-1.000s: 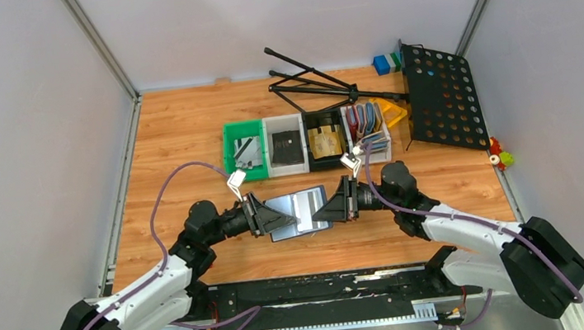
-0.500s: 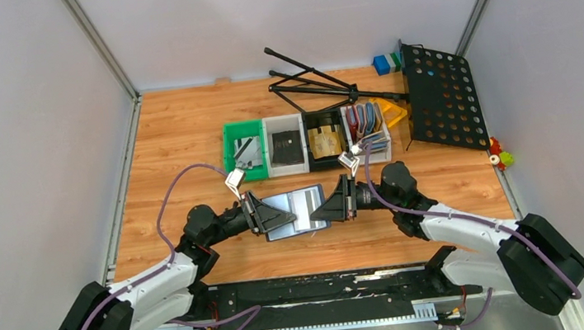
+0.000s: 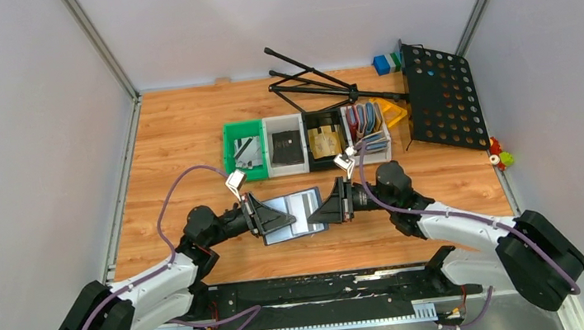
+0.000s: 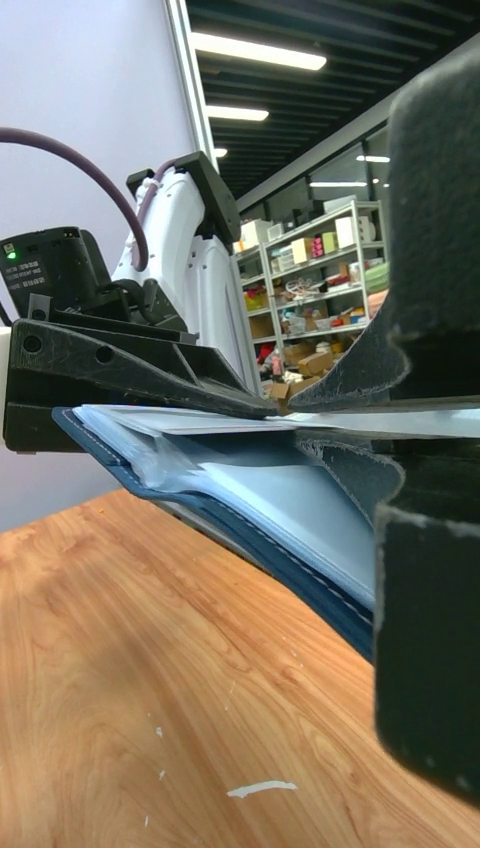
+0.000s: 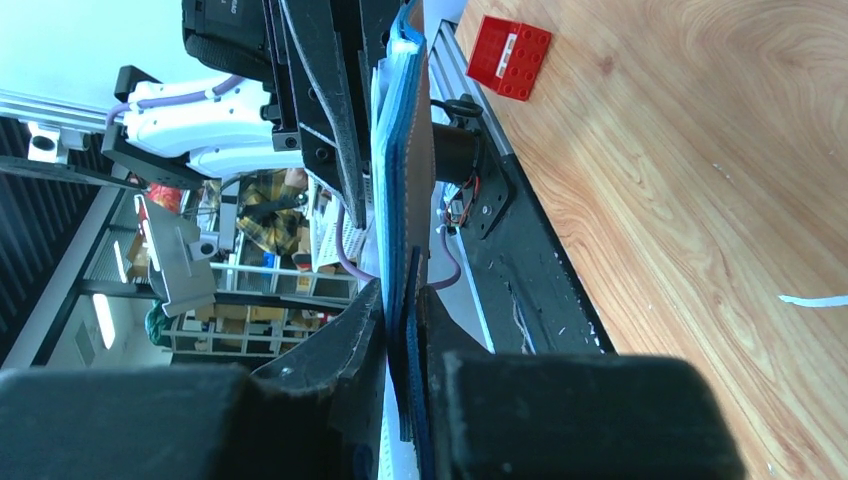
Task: Take the credit cards out of the card holder
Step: Remove the credit card from the card holder.
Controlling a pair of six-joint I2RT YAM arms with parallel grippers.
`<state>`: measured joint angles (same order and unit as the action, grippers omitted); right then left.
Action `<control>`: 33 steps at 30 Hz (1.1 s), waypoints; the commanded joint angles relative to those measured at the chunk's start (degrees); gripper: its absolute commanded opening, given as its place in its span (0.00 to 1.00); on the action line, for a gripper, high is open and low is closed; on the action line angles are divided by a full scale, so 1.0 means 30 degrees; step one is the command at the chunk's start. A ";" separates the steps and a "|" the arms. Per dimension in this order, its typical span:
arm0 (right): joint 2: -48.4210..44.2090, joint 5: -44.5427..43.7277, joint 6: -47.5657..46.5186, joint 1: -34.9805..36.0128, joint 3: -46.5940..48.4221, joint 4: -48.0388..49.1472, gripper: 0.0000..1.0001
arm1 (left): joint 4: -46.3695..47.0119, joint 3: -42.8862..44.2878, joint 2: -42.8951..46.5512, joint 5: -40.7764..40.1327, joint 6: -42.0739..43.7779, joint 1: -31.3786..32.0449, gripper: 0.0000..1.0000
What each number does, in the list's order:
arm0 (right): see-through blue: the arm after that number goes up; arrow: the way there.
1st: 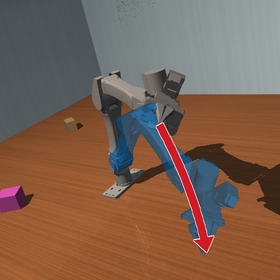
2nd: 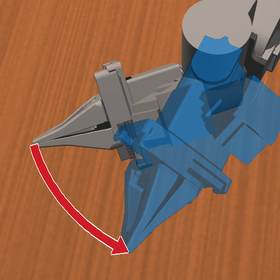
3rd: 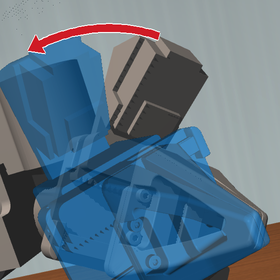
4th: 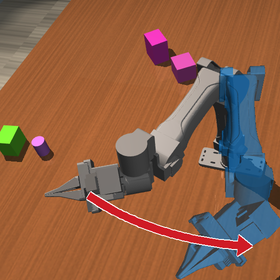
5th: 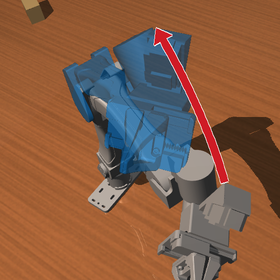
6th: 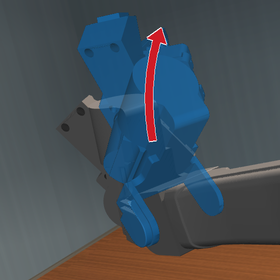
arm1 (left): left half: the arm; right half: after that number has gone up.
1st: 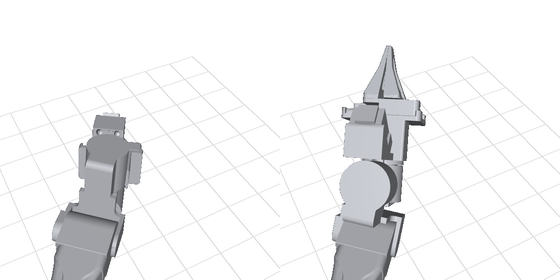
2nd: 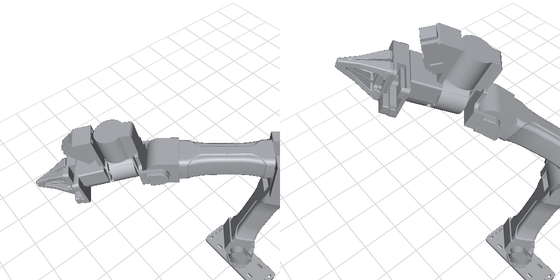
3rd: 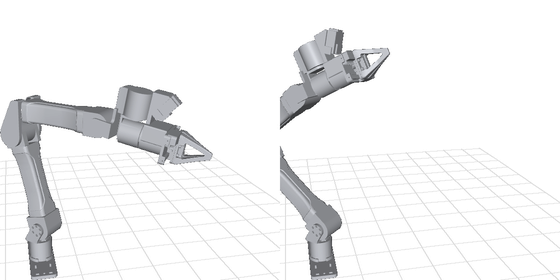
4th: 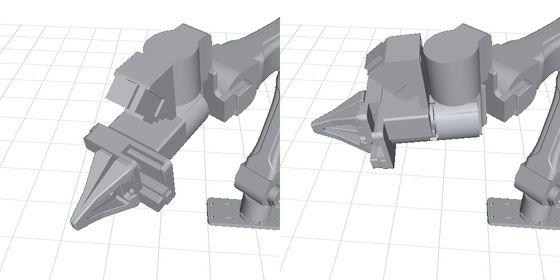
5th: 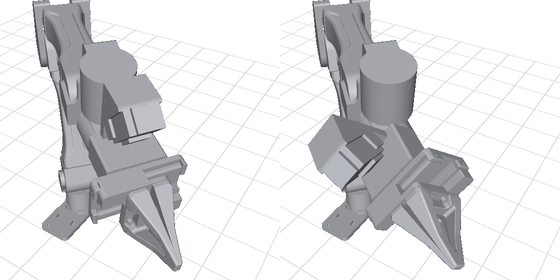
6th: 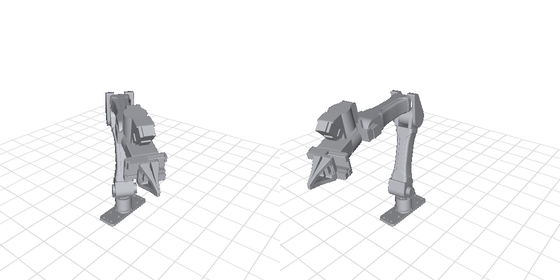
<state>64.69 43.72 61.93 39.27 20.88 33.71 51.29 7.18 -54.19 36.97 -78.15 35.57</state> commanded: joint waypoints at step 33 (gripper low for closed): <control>0.1468 0.0044 0.0916 0.0421 0.0299 0.2489 0.23 | 0.1097 -0.0786 0.1190 0.0560 0.0179 -0.0945 0.00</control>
<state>68.66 43.22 63.92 40.80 21.78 36.82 51.64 4.82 -51.42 38.13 -78.52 33.10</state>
